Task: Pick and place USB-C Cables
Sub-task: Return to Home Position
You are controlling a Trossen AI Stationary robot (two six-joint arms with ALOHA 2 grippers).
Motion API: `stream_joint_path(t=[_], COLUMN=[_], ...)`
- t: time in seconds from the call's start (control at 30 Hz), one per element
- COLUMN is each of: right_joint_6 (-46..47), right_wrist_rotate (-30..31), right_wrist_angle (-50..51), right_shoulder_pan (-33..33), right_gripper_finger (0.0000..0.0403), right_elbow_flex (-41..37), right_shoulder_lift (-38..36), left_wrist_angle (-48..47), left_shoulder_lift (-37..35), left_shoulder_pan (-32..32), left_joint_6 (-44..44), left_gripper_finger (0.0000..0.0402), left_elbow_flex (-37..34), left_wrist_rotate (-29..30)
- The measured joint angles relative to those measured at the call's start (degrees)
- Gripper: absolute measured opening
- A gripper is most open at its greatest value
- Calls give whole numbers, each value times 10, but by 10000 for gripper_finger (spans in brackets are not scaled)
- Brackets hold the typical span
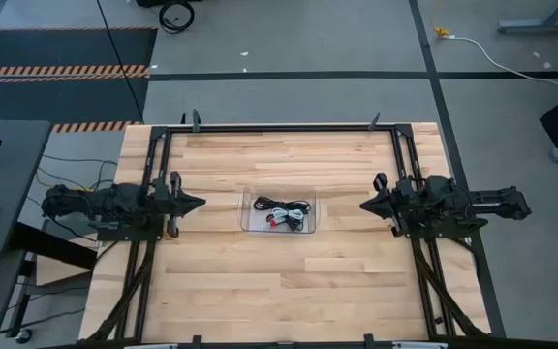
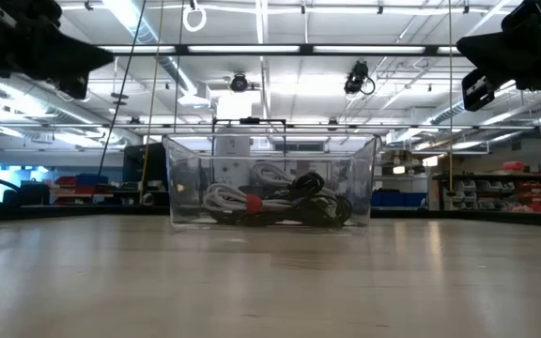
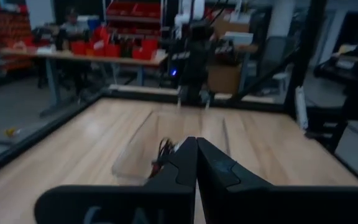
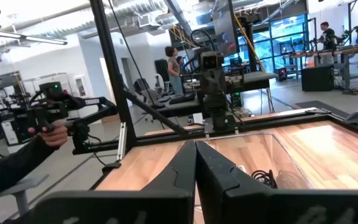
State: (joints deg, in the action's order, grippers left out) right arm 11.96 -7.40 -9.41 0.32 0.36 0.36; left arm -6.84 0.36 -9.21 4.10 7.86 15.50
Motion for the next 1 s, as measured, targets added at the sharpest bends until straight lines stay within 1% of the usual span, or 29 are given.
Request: stream_joint_path(t=[0.17, 0.33, 1.0], right_joint_6=[-1, -1, -1], right_wrist_rotate=[0, 0, 0], right_wrist_angle=[0, 0, 0], right_shoulder_pan=[0, 0, 0], right_gripper_finger=[15, 15, 18], right_elbow_flex=[0, 0, 0], right_shoulder_lift=[0, 0, 0], left_wrist_angle=[46, 43, 41], left_shoulder_lift=[0, 0, 0], left_shoulder_pan=[0, 0, 0], left_joint_6=[-36, -39, -33], left_gripper_finger=[10, 11, 11], left_elbow_flex=[0, 0, 0], left_wrist_rotate=[-20, -8, -7])
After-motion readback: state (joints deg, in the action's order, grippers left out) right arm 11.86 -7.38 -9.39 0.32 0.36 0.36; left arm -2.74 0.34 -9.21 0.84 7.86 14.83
